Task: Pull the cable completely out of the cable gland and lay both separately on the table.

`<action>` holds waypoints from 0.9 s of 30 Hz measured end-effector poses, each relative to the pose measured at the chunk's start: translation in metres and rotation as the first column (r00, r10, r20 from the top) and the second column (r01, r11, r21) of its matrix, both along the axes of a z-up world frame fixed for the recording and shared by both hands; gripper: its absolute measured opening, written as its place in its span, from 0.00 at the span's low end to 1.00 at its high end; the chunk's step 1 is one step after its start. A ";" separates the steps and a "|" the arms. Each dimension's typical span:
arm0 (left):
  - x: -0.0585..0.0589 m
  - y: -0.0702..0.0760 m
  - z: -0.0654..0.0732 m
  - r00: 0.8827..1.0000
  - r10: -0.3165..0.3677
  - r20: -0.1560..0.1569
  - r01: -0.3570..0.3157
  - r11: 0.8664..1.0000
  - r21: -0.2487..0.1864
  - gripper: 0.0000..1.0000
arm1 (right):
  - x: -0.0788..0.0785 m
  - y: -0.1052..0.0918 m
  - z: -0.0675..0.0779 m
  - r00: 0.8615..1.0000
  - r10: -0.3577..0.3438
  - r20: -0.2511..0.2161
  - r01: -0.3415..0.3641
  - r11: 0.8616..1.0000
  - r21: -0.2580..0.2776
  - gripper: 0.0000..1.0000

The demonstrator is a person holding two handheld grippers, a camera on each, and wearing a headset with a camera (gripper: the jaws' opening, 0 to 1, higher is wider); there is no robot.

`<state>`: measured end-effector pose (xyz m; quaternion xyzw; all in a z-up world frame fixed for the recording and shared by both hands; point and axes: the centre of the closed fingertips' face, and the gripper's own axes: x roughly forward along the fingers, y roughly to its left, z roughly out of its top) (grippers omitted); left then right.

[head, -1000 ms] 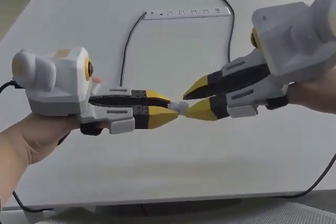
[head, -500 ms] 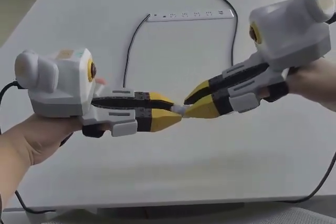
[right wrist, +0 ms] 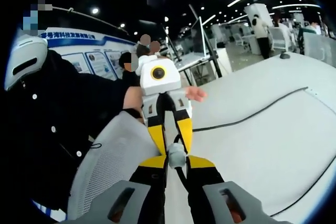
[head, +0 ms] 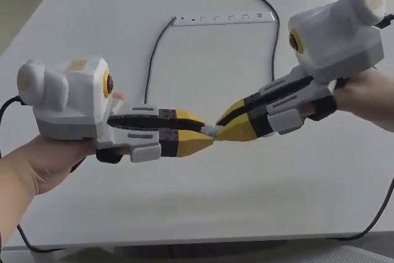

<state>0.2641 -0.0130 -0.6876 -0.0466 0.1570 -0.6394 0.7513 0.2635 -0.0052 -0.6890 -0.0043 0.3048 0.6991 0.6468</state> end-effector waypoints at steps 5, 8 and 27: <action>0.003 0.000 0.004 1.000 0.005 0.009 -0.005 1.000 -0.010 0.15 | -0.002 0.001 -0.002 0.997 0.013 0.074 -0.012 1.000 -0.012 0.08; 0.003 0.001 0.007 1.000 0.009 0.007 -0.009 1.000 -0.021 0.15 | -0.003 0.000 0.000 1.000 -0.002 0.002 0.002 1.000 -0.006 0.08; 0.002 0.000 0.002 1.000 0.021 -0.017 -0.021 1.000 0.005 0.15 | -0.007 0.002 -0.005 0.945 0.041 0.325 -0.011 0.996 -0.093 0.08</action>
